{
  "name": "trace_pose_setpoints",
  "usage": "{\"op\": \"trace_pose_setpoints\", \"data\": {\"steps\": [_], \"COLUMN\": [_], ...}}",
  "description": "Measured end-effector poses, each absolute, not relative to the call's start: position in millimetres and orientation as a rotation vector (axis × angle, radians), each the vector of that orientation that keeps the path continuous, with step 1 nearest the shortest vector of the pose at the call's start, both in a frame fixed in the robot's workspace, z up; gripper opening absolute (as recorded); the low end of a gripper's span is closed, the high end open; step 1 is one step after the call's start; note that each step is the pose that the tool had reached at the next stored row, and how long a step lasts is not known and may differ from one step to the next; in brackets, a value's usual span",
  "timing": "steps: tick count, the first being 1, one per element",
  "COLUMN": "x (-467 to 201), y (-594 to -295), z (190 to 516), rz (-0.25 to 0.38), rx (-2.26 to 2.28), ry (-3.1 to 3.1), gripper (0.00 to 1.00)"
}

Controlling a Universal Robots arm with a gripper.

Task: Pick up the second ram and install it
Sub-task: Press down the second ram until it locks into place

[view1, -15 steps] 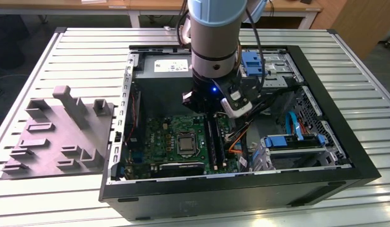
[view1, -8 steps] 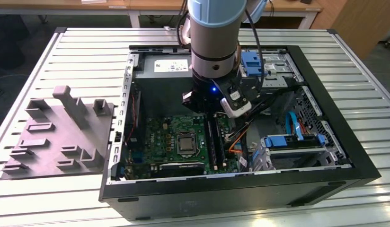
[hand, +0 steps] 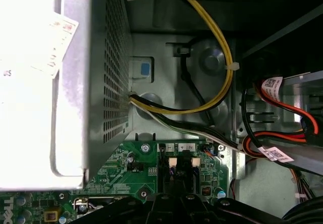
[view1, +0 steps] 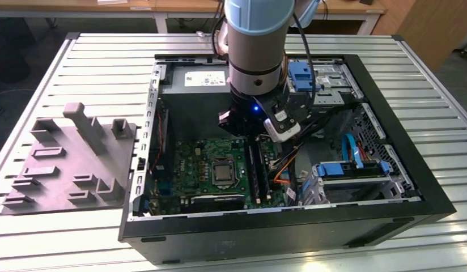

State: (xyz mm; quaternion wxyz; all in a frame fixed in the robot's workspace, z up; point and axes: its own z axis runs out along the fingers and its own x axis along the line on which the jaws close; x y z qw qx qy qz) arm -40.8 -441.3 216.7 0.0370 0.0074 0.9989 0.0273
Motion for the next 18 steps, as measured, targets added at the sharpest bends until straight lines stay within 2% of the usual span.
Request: {"op": "trace_pose_setpoints", "data": {"steps": [7,14,18], "x": [-41,-41,-41], "y": [-441,-441,-441], "z": [218,242,245], "rz": [0.085,0.084,0.082], "rx": [0.023,0.023,0.022], "ry": [3.066,3.066,3.066], "gripper": [0.10,0.10,0.10]}}
